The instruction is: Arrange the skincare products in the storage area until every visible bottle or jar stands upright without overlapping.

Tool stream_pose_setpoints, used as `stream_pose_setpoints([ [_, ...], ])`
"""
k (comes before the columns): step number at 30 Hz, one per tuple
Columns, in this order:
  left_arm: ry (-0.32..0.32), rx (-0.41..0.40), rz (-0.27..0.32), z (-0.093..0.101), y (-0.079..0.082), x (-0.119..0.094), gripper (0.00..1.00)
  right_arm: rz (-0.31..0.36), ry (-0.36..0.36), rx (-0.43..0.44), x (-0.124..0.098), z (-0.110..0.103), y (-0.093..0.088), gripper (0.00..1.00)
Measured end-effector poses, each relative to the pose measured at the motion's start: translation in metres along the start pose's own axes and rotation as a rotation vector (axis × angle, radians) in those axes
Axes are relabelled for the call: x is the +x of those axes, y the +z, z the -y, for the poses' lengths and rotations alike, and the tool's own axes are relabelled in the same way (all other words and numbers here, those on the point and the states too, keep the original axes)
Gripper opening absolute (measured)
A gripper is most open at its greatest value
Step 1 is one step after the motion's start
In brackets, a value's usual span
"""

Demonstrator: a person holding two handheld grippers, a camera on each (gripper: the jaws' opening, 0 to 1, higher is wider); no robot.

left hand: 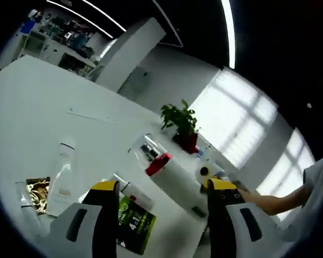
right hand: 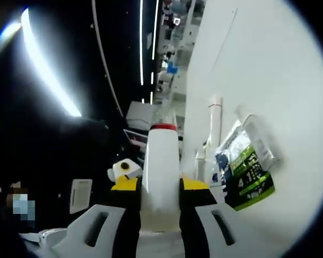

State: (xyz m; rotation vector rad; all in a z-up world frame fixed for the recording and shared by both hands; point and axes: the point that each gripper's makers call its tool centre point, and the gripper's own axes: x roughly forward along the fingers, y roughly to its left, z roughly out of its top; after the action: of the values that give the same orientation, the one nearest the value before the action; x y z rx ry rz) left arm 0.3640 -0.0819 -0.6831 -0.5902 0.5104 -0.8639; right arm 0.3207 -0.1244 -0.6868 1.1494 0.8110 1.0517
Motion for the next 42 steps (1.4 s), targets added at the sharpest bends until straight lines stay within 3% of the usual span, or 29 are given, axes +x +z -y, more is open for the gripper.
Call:
stream_pose_setpoints([
  [4,-0.06,-0.104,0.037,0.003,0.0,0.004,0.59,-0.017,0.024,-0.005,0.005,-0.009,-0.005,0.25],
  [8,-0.066,-0.133,0.049,0.008,-0.006,0.005,0.6,-0.043,0.04,-0.017,0.011,-0.015,-0.012,0.25],
  [13,-0.109,-0.214,0.081,0.014,-0.001,0.002,0.64,-0.068,0.047,-0.025,0.019,-0.019,-0.02,0.25],
  [20,-0.134,-0.254,0.092,0.018,0.0,-0.005,0.62,-0.106,0.051,-0.045,0.028,-0.023,-0.031,0.25],
  [25,-0.156,-0.276,0.108,0.023,0.001,-0.009,0.51,-0.117,0.058,-0.057,0.032,-0.028,-0.034,0.25],
  [29,-0.223,-0.308,0.121,0.037,0.004,-0.013,0.46,-0.111,0.056,-0.063,0.032,-0.029,-0.034,0.25],
  [32,-0.212,-0.323,0.12,0.037,0.002,-0.01,0.38,-0.108,0.05,-0.069,0.03,-0.031,-0.035,0.25],
  [36,-0.248,-0.359,0.119,0.04,0.006,-0.009,0.31,-0.103,0.037,-0.082,0.028,-0.031,-0.036,0.25],
  [37,-0.24,-0.47,0.097,0.04,0.005,-0.007,0.3,-0.101,0.037,-0.079,0.028,-0.031,-0.036,0.26],
  [38,-0.253,-0.512,0.082,0.042,0.003,-0.007,0.28,-0.097,0.037,-0.075,0.027,-0.032,-0.035,0.26],
  [39,-0.259,-0.469,0.095,0.04,0.004,-0.005,0.28,-0.099,0.035,-0.083,0.027,-0.032,-0.035,0.26],
  [42,-0.259,-0.468,0.086,0.042,0.003,-0.005,0.28,-0.103,0.024,-0.105,0.024,-0.032,-0.035,0.26],
])
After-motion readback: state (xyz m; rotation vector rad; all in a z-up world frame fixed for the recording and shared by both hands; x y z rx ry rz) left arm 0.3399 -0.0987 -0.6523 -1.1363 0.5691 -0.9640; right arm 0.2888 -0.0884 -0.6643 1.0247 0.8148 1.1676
